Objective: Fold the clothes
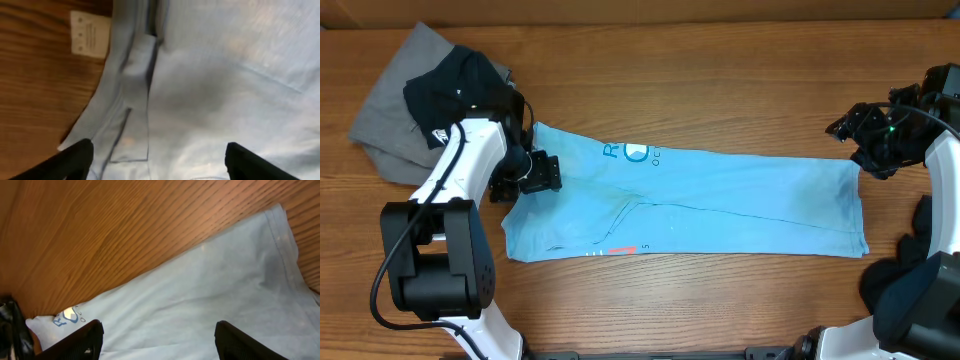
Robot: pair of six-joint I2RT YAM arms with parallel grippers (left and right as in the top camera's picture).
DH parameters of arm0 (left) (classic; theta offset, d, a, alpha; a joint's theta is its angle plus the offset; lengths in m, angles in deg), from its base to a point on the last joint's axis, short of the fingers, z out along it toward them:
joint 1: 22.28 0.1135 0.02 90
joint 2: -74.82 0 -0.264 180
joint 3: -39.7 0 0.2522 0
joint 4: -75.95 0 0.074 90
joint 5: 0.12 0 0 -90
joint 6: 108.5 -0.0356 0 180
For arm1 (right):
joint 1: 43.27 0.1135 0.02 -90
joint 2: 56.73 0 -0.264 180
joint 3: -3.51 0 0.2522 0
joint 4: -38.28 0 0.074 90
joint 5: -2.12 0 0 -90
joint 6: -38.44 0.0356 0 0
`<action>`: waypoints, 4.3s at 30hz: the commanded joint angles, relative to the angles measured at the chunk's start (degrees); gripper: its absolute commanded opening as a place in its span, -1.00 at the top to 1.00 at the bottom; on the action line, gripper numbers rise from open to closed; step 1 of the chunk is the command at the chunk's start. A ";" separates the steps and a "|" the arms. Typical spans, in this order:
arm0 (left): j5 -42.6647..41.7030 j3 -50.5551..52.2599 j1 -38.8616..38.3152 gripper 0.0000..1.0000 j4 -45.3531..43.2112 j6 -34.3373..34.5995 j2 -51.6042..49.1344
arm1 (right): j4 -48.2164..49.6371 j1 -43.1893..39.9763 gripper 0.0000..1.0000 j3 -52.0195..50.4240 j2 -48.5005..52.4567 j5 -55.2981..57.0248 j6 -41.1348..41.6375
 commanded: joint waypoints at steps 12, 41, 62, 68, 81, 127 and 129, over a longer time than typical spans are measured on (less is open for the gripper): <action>4.28 7.34 0.20 -1.00 -11.93 -5.64 0.26 | 0.26 0.24 -0.49 -0.61 1.75 0.74 -0.20; -7.19 11.23 6.56 -0.91 -16.22 -17.27 -1.53 | 3.32 0.24 -0.51 -2.21 1.75 0.70 -0.81; -11.69 0.26 7.74 -0.73 -2.71 -17.09 -0.68 | 5.27 -3.58 -0.60 -2.21 7.89 11.06 -5.18; -11.69 -8.20 7.72 -0.72 6.36 -18.34 4.39 | 4.39 -9.81 -0.60 -2.21 14.88 10.84 -8.04; -11.63 -11.54 7.72 -0.89 9.88 -17.62 19.87 | 6.32 -11.56 -0.50 -6.69 22.43 5.31 -18.03; -11.47 -11.52 7.72 -0.98 10.69 -18.88 20.22 | 6.01 16.15 0.92 -13.07 -4.63 1.84 -2.08; -11.50 -11.52 7.72 -0.98 10.73 -18.84 20.22 | 5.53 19.02 0.92 -13.11 -4.63 4.20 -0.02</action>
